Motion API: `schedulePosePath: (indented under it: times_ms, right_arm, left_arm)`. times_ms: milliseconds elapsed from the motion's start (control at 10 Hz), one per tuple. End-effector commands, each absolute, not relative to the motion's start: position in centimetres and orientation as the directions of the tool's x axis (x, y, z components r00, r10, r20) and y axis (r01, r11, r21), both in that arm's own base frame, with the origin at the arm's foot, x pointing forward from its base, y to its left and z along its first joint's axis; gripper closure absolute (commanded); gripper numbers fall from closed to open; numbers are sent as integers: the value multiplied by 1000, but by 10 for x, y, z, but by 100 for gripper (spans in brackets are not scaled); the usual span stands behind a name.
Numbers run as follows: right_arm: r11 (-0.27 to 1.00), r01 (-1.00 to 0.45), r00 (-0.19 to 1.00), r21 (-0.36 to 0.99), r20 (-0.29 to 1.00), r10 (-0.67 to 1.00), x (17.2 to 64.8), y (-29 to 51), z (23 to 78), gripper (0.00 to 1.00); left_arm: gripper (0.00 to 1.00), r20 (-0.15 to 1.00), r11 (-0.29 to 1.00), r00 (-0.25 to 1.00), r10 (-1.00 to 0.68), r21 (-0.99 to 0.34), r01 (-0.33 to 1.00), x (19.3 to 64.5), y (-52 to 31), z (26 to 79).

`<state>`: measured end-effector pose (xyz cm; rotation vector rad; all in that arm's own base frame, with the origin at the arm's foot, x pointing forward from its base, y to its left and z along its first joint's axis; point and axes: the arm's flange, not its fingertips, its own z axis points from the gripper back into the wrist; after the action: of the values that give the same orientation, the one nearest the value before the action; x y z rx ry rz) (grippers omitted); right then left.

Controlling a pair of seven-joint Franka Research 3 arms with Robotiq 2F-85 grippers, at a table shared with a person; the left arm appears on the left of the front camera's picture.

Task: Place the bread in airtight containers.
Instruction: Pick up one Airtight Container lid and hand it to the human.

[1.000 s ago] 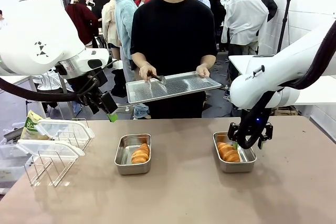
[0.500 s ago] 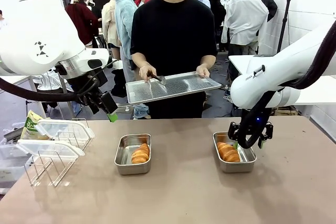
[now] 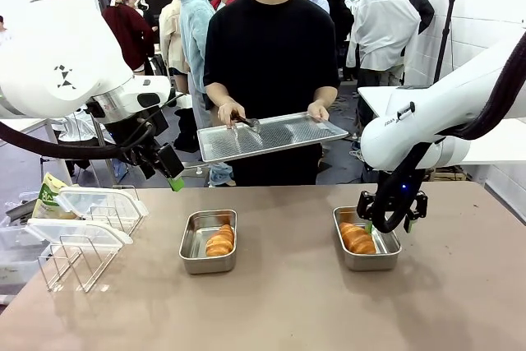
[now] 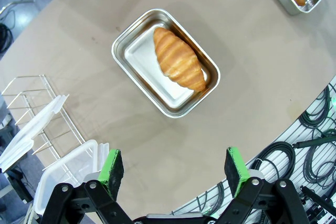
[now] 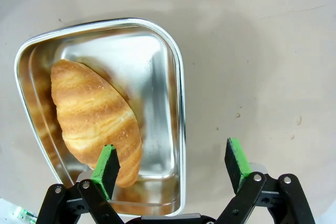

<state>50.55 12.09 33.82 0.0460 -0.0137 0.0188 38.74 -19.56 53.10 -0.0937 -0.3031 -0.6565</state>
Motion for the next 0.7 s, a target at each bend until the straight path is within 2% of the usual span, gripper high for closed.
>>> schedulePosePath:
  times_ms: [0,100,600]
  right_arm:
    - [999,-19,1000,46,14,19,506,121,338,0]
    - [994,-66,992,87,113,56,481,106,370,0]
    - [948,-244,921,203,355,161,420,55,458,0]
  left_arm:
    - [0,308,792,751,-584,16,610,386,-194,532]
    - [0,308,792,751,-584,16,610,386,-194,532]
    - [0,308,792,751,-584,16,610,386,-194,532]
